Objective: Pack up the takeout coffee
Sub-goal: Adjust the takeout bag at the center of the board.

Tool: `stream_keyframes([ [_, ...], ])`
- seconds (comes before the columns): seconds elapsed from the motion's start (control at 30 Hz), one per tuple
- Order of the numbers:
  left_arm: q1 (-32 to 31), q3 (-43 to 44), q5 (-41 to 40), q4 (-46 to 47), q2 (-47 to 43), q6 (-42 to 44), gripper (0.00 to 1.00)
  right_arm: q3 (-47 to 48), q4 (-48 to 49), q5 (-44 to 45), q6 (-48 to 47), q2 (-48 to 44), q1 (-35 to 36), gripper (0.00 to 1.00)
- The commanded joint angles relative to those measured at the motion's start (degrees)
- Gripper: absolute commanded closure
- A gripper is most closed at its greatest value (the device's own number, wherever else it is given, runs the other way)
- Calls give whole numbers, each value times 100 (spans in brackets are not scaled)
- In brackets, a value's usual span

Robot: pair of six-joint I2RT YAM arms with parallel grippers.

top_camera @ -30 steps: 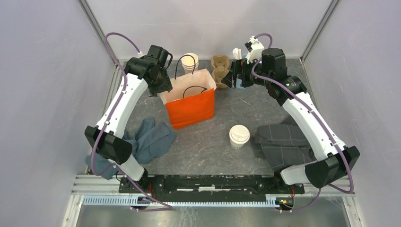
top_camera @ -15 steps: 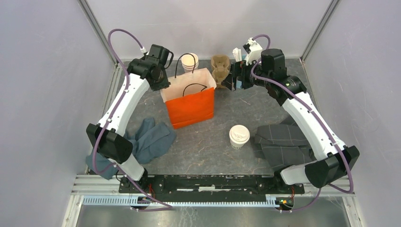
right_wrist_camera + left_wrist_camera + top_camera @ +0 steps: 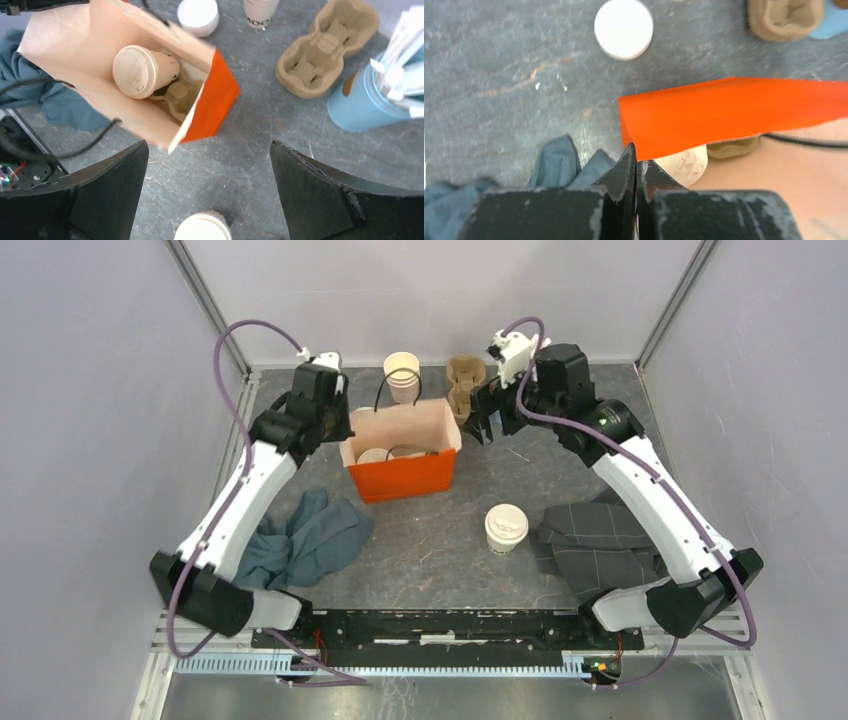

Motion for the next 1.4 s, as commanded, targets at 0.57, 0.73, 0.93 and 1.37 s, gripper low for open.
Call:
stream_keyframes([
  [0.57, -11, -3478, 1257, 4167, -2794, 895, 98, -171, 407, 332, -555, -653, 1940, 22],
  [0.73, -16, -3567, 1155, 4098, -2989, 773, 98, -411, 323, 196, -742, -832, 2064, 22],
  [0.93, -10, -4045, 1192, 4410, -3367, 275, 98, -946, 615, -163, -752, -1118, 2380, 23],
  [1.37, -13, -4209, 1107, 4139, -3676, -152, 98, -754, 545, 392, -687, -812, 3455, 27],
])
